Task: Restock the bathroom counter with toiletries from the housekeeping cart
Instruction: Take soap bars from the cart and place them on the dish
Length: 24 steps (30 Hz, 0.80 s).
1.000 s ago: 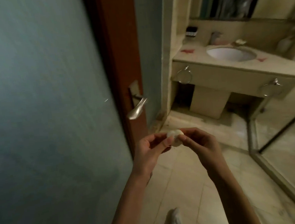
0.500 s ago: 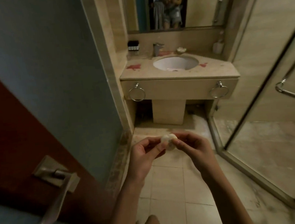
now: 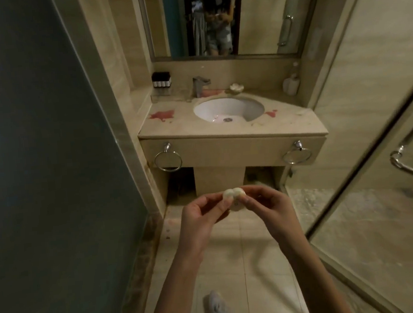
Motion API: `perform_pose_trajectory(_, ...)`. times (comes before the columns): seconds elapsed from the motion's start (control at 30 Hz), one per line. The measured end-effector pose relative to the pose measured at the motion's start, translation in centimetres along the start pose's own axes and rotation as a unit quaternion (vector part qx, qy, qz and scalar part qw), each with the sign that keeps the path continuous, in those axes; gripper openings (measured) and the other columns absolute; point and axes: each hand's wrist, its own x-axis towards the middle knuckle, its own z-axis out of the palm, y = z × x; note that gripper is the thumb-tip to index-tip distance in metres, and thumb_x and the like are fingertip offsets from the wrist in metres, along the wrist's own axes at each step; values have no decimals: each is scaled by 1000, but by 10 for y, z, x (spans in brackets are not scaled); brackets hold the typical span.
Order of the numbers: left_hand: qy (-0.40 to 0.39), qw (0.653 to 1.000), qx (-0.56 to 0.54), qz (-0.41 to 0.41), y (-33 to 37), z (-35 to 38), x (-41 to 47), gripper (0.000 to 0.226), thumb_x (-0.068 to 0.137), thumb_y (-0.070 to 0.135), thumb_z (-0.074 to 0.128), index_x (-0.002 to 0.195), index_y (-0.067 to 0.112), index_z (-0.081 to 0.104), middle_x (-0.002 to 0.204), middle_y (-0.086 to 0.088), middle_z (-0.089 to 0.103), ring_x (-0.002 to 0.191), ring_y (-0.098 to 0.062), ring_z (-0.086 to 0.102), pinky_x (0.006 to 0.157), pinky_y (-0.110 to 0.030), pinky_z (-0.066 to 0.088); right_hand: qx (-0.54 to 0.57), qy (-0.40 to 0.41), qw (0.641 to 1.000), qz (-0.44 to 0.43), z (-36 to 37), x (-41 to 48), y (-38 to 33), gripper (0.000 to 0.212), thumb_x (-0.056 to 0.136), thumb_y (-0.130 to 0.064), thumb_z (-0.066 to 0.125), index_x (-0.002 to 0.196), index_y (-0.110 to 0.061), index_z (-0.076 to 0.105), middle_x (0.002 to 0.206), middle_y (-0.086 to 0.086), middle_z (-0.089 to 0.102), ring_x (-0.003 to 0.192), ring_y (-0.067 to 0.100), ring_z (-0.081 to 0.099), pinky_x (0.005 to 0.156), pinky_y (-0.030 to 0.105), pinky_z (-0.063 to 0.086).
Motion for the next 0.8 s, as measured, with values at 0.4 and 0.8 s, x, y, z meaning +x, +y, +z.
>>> perform_pose_trajectory(0.4, 9, 998, -60, -4, 35, 27, 212, 14, 76, 7, 73, 90, 7, 71, 79, -1, 75, 76, -7, 70, 66, -15, 53, 29, -7, 1000, -5, -17, 217, 19, 27, 74, -25, 72, 98, -12, 73, 91, 5, 75, 87, 19, 71, 74, 23, 54)
perform_pose_trajectory(0.8, -9, 998, -20, -62, 16, 69, 346, 32, 60, 31, 76, 88, 16, 75, 86, -4, 75, 84, -14, 70, 71, -22, 53, 38, 30, 997, 67, -54, 328, 70, 18, 79, -19, 73, 97, -15, 73, 88, 1, 75, 84, 13, 70, 71, 20, 53)
